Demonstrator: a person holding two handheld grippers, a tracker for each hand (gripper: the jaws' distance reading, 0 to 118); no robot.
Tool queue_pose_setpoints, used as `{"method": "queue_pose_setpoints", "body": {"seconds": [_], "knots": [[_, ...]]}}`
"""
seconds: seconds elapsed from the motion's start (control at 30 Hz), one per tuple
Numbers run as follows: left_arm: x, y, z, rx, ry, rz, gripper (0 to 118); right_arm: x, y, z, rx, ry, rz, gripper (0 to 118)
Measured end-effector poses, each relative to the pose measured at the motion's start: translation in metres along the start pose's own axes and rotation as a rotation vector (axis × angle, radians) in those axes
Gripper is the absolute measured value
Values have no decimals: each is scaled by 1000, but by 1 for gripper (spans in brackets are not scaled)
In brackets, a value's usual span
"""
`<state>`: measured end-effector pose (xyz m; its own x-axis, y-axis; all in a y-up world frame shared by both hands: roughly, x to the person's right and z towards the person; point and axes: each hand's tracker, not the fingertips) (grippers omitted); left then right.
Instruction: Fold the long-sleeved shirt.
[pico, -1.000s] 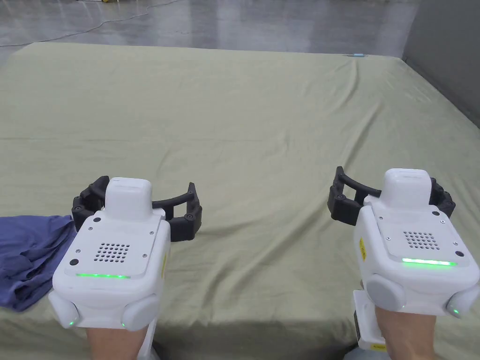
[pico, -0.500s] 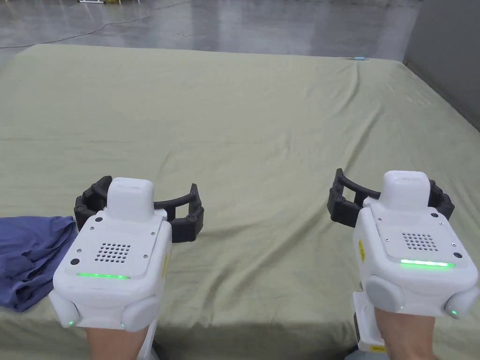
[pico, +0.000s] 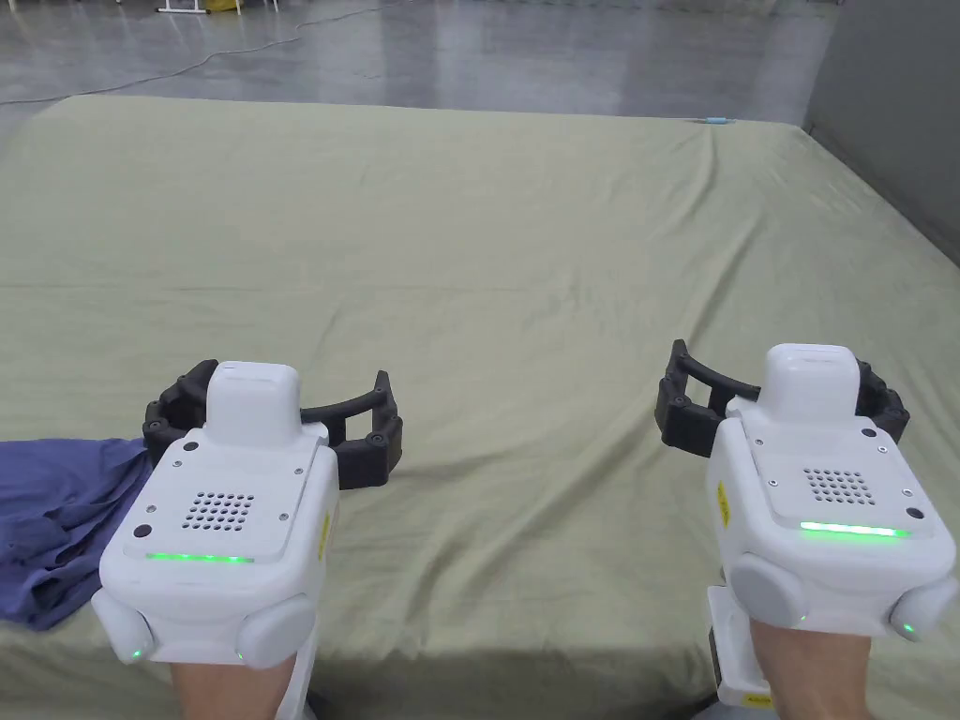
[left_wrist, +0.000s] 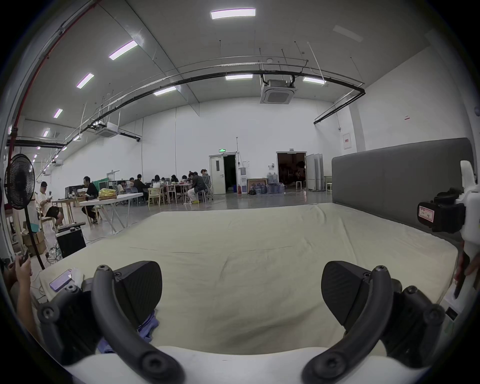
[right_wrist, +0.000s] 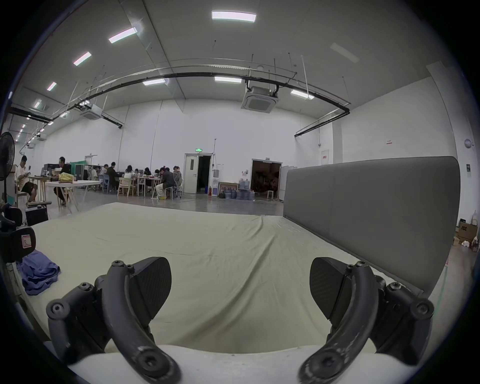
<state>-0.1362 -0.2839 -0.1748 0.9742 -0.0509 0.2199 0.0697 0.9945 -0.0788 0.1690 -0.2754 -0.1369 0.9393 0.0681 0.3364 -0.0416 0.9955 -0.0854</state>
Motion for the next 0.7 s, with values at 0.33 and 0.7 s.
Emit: {"method": "queue_pose_setpoints", "body": {"seconds": [0.33,0.7], "knots": [[1,-2,0,-13,-6,1,117,0,1,1,0,4,-2,108],[0,-1,2,-6,-1,1,117,0,1,2,6,3,0,108]]}}
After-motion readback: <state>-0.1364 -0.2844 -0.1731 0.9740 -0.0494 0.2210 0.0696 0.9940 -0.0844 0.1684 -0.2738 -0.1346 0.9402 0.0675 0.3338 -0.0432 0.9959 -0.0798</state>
